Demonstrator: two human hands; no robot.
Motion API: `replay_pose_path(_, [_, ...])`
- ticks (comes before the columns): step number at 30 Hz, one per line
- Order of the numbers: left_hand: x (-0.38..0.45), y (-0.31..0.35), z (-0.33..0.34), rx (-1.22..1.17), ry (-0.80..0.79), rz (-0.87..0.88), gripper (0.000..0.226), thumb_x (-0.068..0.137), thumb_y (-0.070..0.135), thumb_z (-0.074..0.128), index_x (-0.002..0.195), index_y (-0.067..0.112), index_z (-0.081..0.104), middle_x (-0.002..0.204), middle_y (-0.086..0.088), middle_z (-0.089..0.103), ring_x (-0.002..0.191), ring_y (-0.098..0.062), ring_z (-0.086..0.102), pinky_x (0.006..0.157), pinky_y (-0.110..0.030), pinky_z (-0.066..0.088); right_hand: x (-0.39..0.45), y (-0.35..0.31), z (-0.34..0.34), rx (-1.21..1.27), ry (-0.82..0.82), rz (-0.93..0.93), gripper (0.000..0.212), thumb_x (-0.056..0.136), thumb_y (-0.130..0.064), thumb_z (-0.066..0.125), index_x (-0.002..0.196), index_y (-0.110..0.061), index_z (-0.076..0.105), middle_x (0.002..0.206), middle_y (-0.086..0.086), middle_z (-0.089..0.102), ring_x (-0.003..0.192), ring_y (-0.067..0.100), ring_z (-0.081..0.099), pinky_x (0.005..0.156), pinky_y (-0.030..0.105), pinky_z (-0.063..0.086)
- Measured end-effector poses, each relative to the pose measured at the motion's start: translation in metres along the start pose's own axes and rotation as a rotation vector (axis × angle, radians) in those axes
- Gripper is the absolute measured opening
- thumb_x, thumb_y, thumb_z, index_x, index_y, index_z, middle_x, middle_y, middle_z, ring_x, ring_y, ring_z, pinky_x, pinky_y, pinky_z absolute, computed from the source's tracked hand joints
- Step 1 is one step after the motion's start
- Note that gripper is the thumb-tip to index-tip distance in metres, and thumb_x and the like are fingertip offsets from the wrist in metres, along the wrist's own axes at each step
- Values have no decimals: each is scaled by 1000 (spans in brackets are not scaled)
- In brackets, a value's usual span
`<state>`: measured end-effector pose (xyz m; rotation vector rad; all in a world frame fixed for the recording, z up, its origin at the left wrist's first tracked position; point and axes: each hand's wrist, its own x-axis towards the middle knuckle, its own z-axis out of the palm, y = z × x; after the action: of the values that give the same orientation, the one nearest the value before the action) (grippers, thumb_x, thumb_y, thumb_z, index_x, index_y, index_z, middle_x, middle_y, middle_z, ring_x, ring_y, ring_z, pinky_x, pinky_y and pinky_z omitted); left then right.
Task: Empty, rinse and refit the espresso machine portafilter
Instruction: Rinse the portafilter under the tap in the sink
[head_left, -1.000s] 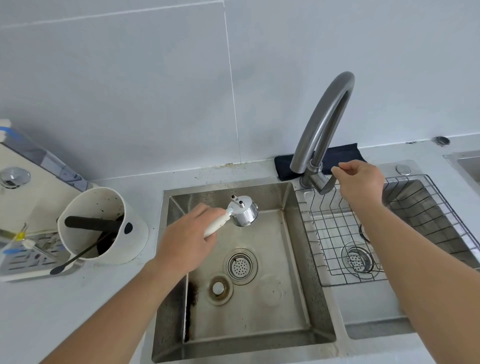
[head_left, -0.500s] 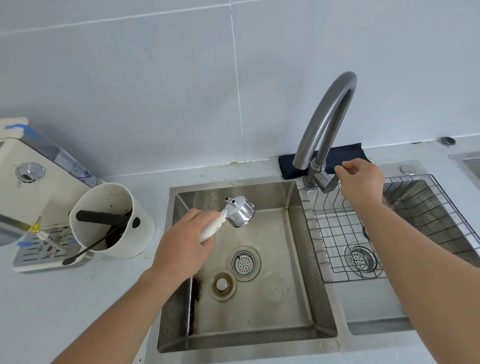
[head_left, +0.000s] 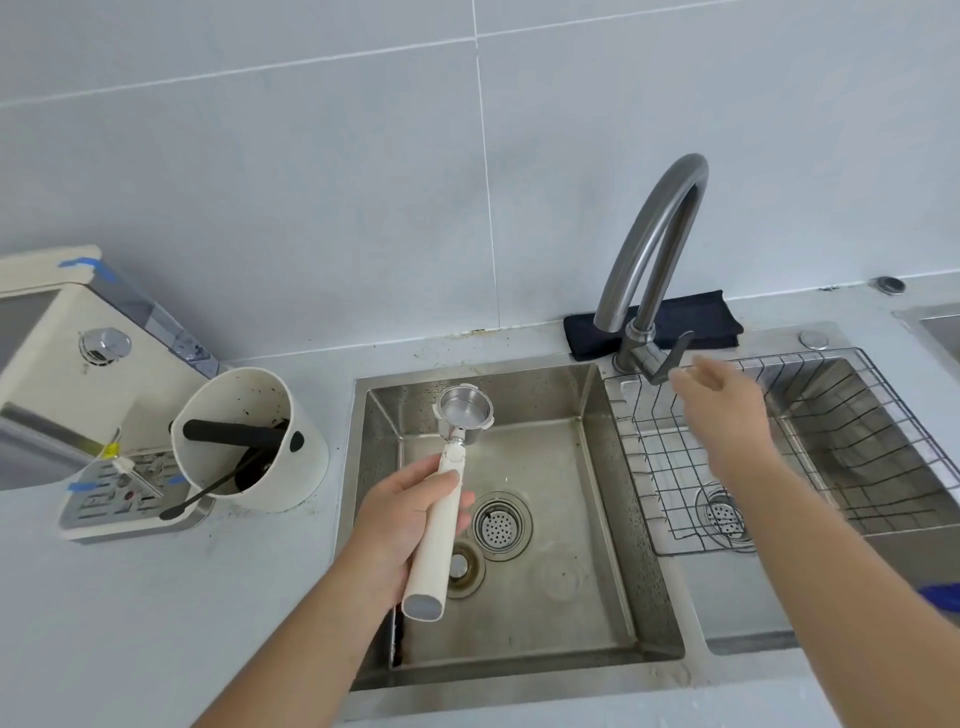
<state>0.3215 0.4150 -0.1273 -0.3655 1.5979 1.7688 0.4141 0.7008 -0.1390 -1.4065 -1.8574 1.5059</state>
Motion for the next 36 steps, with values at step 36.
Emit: replay_pose_path(36, [0, 21, -68, 121, -279, 64, 28, 84, 3, 69, 109, 17, 72, 90, -4, 76, 75, -13, 71, 71, -26, 53, -238, 5, 129, 341, -734, 252, 30, 88, 2, 68, 117, -4, 66, 87, 16, 71, 77, 23, 68, 67, 33, 57])
